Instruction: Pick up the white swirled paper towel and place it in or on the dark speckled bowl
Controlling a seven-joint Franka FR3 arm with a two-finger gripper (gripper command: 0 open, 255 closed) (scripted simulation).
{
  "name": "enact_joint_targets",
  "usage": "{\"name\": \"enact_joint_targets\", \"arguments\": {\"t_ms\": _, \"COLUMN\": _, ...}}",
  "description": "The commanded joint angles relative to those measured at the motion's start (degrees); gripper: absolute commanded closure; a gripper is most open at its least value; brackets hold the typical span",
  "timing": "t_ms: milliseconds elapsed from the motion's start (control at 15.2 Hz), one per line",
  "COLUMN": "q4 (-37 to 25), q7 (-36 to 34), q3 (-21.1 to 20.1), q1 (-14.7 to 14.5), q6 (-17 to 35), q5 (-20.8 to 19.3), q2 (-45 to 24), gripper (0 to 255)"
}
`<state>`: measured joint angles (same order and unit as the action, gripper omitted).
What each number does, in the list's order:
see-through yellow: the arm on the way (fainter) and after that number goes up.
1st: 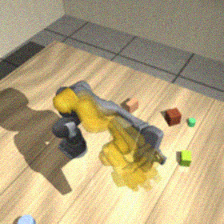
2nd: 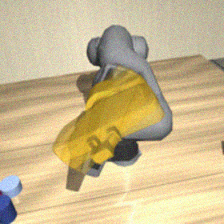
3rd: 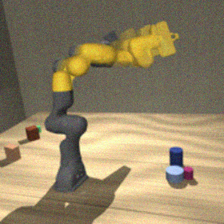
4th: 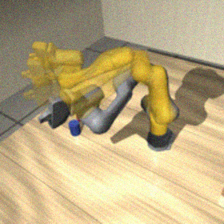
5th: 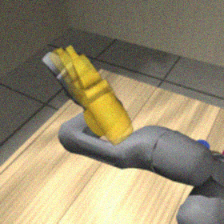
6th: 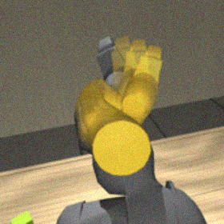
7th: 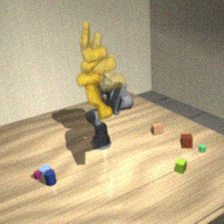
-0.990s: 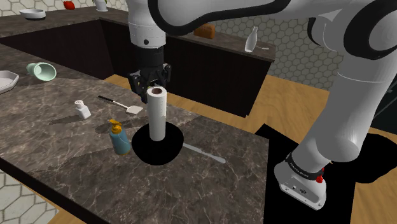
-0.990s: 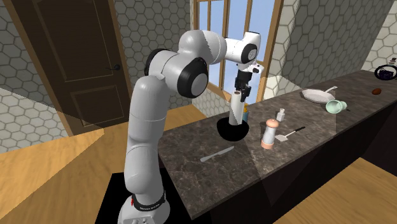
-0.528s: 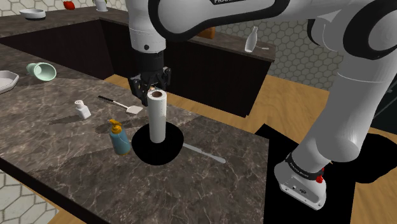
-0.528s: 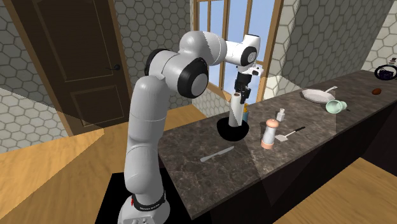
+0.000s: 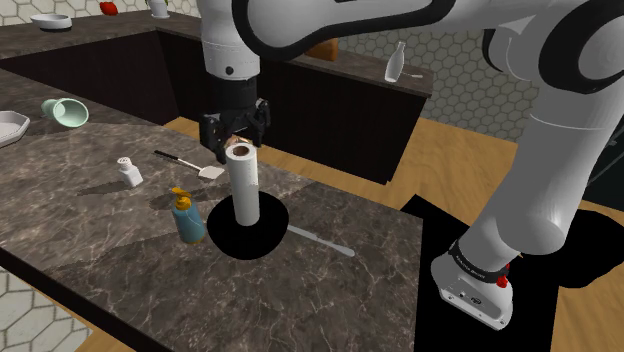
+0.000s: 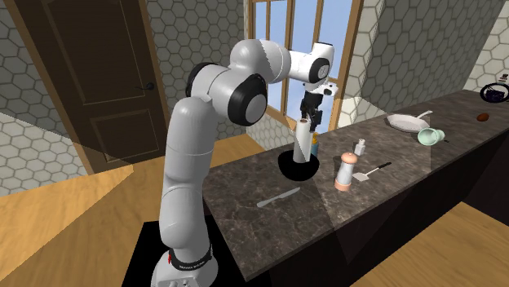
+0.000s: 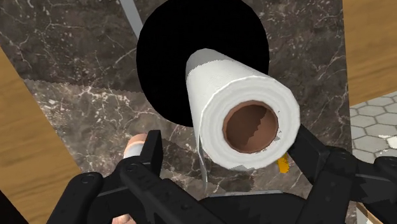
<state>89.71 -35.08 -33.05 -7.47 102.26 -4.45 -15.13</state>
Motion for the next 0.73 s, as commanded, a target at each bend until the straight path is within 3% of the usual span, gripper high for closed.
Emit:
{"name": "enact_joint_targets", "arguments": {"t_ms": 0, "q4": -2.9, "q7": 0.1, "q3": 0.0, "q1": -0.1, "q6": -3.0, "q5": 0.1, "q2": 0.1, "gripper": 0}}
{"name": "enact_joint_targets", "arguments": {"t_ms": 132, "q4": -6.9, "q7": 0.1, "q3": -0.1, "q1": -0.4, "q6": -6.6, "q5": -0.1, "q2": -0.3, "gripper": 0}}
{"name": "enact_joint_targets", "arguments": {"t_ms": 660, "q4": -6.9, "q7": 0.1, "q3": -0.1, "q1": -0.4, "q6": -6.6, "q5": -0.1, "q2": -0.3, "gripper": 0}}
